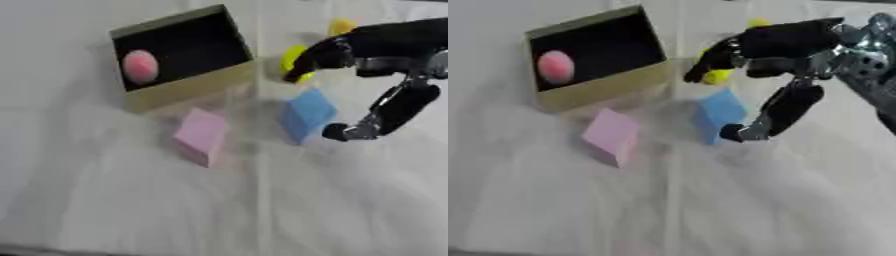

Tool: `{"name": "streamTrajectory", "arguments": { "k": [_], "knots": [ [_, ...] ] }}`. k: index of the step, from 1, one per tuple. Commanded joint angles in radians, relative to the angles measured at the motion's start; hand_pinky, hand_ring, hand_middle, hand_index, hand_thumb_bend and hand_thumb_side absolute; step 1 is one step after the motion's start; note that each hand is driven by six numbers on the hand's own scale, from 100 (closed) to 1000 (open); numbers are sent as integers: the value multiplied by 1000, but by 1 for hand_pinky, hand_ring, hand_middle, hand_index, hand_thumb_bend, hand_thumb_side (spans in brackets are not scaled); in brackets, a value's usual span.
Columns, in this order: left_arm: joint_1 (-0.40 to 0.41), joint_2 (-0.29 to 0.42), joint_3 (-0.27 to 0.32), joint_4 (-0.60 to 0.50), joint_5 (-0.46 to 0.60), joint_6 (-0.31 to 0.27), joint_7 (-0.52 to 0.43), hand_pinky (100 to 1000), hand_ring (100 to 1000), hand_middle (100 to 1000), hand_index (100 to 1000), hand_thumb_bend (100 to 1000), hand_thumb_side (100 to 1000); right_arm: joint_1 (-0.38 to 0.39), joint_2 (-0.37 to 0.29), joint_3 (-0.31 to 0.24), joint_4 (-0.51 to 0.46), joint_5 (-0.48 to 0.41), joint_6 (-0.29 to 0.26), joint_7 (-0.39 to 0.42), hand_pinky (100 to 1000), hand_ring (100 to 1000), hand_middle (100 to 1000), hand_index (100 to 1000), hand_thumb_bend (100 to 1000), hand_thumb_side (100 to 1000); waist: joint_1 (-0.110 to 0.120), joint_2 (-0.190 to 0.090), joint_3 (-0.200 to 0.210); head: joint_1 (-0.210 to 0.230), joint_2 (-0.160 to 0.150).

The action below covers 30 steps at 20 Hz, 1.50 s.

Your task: Pick up objects on the table and place them in the box.

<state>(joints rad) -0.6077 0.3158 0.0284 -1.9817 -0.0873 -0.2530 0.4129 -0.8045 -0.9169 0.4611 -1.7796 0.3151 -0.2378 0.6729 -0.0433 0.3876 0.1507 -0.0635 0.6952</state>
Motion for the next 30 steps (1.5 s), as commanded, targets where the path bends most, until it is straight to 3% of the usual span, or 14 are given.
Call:
{"name": "streamTrajectory", "arguments": {
  "k": [1, 14, 30],
  "knots": [
    [-16, 8, 1, -18, 7, -1, -5, 715, 709, 676, 825, 529, 511, -13, -8, -9, 30, 16, -7, -5, 912, 941, 819, 945, 339, 377, 1, -18, 3, -3, 1],
    [-21, 7, -2, -18, 10, 1, -8, 715, 707, 674, 824, 529, 512, -2, 19, -9, 120, -2, -60, 37, 927, 956, 826, 953, 357, 346, 3, -10, 7, -7, -3],
    [-24, 6, -7, -18, 14, 1, -14, 715, 707, 674, 823, 526, 514, -9, 67, -2, 248, 52, -74, 21, 919, 943, 799, 937, 357, 326, 7, -5, 9, -14, -9]
  ]
}}
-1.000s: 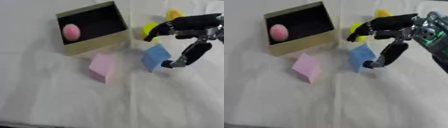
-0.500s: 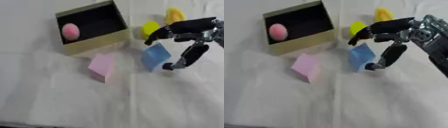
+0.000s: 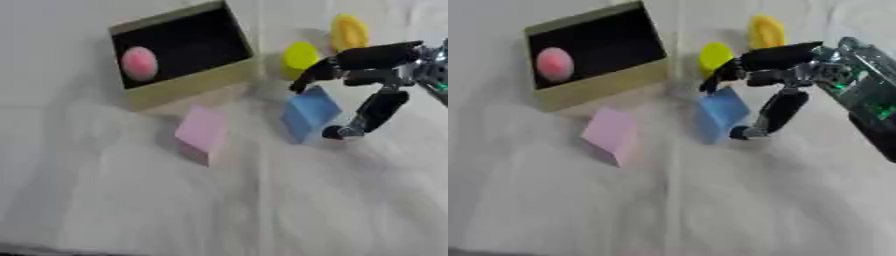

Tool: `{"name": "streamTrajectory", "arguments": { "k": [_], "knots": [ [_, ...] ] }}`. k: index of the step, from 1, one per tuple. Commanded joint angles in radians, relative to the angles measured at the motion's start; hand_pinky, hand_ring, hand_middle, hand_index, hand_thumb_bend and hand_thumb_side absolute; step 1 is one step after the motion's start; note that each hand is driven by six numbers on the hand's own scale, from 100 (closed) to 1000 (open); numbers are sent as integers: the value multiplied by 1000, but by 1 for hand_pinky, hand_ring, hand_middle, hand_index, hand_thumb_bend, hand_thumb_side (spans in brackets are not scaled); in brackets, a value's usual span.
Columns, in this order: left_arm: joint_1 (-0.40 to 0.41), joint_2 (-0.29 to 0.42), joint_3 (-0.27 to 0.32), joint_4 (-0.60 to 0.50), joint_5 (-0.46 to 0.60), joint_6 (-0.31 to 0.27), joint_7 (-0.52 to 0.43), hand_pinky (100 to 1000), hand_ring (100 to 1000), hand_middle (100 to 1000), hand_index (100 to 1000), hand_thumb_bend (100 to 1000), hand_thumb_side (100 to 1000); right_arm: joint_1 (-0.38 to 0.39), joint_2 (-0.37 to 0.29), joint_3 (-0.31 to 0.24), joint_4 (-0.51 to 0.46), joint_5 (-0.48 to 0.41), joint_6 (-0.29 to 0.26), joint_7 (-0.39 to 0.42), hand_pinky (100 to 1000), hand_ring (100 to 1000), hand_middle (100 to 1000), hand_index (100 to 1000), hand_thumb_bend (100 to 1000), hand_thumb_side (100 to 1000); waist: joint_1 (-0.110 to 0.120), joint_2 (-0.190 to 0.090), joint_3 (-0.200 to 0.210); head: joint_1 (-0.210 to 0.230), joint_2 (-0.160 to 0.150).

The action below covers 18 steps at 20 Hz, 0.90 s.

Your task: Pick up objects on the table and place them in the box.

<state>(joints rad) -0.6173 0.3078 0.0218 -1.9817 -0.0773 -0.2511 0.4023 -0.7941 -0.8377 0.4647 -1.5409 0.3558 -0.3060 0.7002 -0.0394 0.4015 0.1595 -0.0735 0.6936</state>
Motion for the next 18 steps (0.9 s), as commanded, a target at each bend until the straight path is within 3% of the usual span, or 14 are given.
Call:
{"name": "streamTrajectory", "arguments": {
  "k": [1, 5, 8, 14, 18],
  "knots": [
    [-15, 13, -1, -18, 4, -1, -4, 715, 707, 674, 823, 526, 514, -20, -10, -4, 13, 15, -8, -5, 919, 943, 798, 935, 359, 325, 3, -18, 0, -5, -7],
    [-15, 13, -2, -18, 4, -1, -5, 715, 707, 674, 823, 526, 513, -21, -2, 0, 26, 24, -16, -1, 912, 933, 762, 913, 360, 322, 3, -18, 1, -5, -7],
    [-15, 13, -2, -18, 5, -1, -6, 715, 707, 674, 823, 525, 514, -20, -1, 0, 22, 20, -22, -9, 900, 908, 686, 860, 349, 317, 3, -18, 0, -5, -5],
    [-15, 14, -3, -18, 6, 0, -7, 715, 709, 674, 823, 524, 514, -15, -4, -19, 11, -5, -33, -69, 862, 823, 502, 721, 246, 300, 3, -20, -2, -4, -6],
    [-14, 14, -3, -18, 6, -1, -7, 715, 710, 674, 823, 525, 513, -10, -12, -41, -5, -25, -37, -107, 846, 792, 467, 697, 201, 270, 2, -22, -4, -3, -6]
  ]
}}
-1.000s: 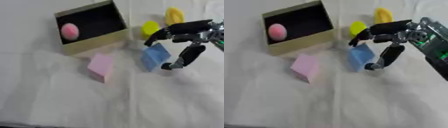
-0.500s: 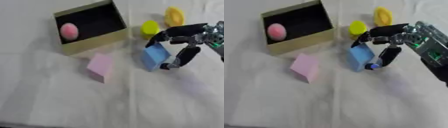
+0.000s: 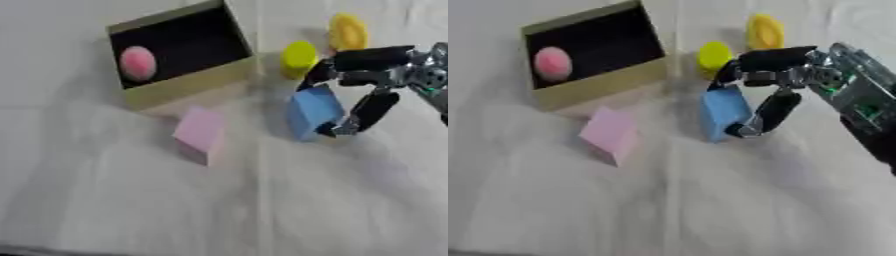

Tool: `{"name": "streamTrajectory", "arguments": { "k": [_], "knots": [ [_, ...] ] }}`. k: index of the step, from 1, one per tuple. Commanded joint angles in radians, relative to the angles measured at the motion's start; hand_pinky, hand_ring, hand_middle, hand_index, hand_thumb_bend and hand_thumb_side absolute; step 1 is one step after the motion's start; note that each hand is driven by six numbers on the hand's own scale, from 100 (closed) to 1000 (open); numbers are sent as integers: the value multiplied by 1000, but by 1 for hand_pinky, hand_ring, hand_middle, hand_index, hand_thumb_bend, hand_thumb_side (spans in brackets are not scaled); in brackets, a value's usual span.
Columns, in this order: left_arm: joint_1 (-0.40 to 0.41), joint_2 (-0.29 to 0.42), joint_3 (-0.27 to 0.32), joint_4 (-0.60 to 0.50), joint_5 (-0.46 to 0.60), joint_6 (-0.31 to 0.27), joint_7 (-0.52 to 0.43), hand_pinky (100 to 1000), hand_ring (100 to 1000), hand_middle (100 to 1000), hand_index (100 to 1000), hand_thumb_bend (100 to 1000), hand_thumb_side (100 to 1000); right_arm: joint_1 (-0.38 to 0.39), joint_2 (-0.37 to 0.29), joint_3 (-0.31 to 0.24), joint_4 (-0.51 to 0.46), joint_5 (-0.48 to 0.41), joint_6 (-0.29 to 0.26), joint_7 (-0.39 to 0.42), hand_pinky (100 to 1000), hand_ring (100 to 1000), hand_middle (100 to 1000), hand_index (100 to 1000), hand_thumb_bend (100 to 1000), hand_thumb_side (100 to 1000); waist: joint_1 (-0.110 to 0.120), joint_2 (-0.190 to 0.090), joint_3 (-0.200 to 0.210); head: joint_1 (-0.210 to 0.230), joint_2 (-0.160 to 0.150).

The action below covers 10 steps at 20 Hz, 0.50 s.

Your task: Pick up objects on the table and place them in the box.

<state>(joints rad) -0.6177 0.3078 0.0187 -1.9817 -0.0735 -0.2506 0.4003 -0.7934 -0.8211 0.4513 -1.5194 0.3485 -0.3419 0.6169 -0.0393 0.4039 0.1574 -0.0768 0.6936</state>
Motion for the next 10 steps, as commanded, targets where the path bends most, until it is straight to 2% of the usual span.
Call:
{"name": "streamTrajectory", "arguments": {
  "k": [1, 6, 10],
  "knots": [
    [-14, 14, 1, -18, 2, -1, -4, 716, 710, 674, 823, 525, 513, -10, -32, -35, -39, -24, 0, -32, 842, 784, 464, 695, 185, 274, 2, -25, -2, 1, -6],
    [-13, 16, 1, -18, 2, -2, -4, 716, 711, 675, 823, 526, 511, -31, -46, -82, -126, -96, 31, -25, 827, 760, 466, 710, 112, 301, -2, -30, -3, 3, -3],
    [-12, 18, 0, -18, 1, -3, -4, 717, 712, 676, 824, 527, 508, -109, -37, -101, -155, -163, 70, 23, 820, 754, 468, 713, 100, 302, -8, -36, -4, -1, -4]
  ]
}}
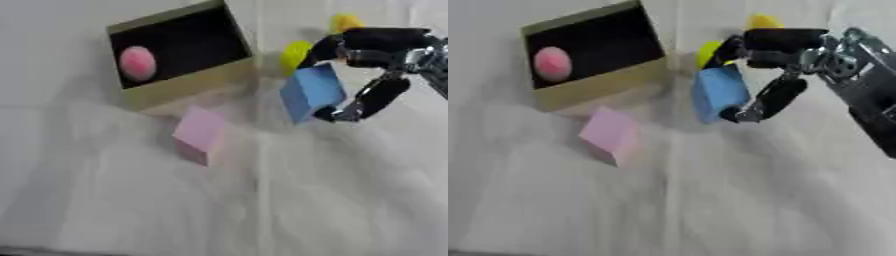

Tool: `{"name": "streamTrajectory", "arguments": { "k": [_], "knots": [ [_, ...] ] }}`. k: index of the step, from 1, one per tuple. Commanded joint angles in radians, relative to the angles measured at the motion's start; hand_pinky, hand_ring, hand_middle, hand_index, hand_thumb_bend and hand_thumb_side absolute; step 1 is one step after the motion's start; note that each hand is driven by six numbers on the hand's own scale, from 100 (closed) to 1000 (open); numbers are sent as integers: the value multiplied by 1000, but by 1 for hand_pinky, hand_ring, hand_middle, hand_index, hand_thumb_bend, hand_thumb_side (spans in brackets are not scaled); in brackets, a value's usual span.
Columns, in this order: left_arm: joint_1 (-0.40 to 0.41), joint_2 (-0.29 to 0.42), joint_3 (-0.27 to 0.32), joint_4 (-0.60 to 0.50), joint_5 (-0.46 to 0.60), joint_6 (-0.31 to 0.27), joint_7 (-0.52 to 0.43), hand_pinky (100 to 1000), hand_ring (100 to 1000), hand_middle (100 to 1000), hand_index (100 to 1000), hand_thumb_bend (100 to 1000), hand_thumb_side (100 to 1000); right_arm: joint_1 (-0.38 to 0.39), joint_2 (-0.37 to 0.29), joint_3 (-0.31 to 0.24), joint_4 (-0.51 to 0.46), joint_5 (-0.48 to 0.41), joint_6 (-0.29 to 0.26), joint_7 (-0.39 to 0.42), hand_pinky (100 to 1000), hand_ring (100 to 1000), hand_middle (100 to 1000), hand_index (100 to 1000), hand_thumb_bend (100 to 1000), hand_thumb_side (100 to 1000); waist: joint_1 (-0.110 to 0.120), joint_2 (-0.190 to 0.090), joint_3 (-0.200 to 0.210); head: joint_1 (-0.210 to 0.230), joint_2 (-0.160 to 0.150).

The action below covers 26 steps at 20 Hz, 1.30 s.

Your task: Pick up objects on the table and place them in the box.

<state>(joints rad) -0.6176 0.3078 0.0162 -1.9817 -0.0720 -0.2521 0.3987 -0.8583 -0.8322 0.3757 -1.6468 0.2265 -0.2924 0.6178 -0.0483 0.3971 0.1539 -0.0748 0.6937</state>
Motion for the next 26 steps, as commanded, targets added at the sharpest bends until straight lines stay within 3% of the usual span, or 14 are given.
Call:
{"name": "streamTrajectory", "arguments": {
  "k": [1, 5, 13, 26],
  "knots": [
    [-13, 18, 2, -18, 0, -3, -3, 717, 712, 676, 824, 528, 507, -70, -17, -24, -17, -54, 30, 36, 820, 753, 469, 715, 100, 303, -1, -31, 1, -7, -5],
    [-15, 14, 0, -18, -2, -5, -3, 717, 712, 677, 824, 529, 506, -175, 33, -15, 73, -58, 44, 74, 818, 754, 477, 716, 100, 312, -8, -35, 8, -20, -4],
    [-28, 2, -7, -18, 3, -9, -9, 718, 712, 677, 824, 530, 504, -340, 167, -28, 319, 41, -19, 79, 817, 757, 483, 720, 100, 323, -23, -31, 35, -46, -11],
    [-72, -24, -30, -18, 23, -20, -35, 718, 713, 678, 824, 532, 503, -473, 337, -110, 626, 277, -146, 24, 821, 768, 498, 730, 100, 329, -60, -11, 106, -104, -47]
  ]
}}
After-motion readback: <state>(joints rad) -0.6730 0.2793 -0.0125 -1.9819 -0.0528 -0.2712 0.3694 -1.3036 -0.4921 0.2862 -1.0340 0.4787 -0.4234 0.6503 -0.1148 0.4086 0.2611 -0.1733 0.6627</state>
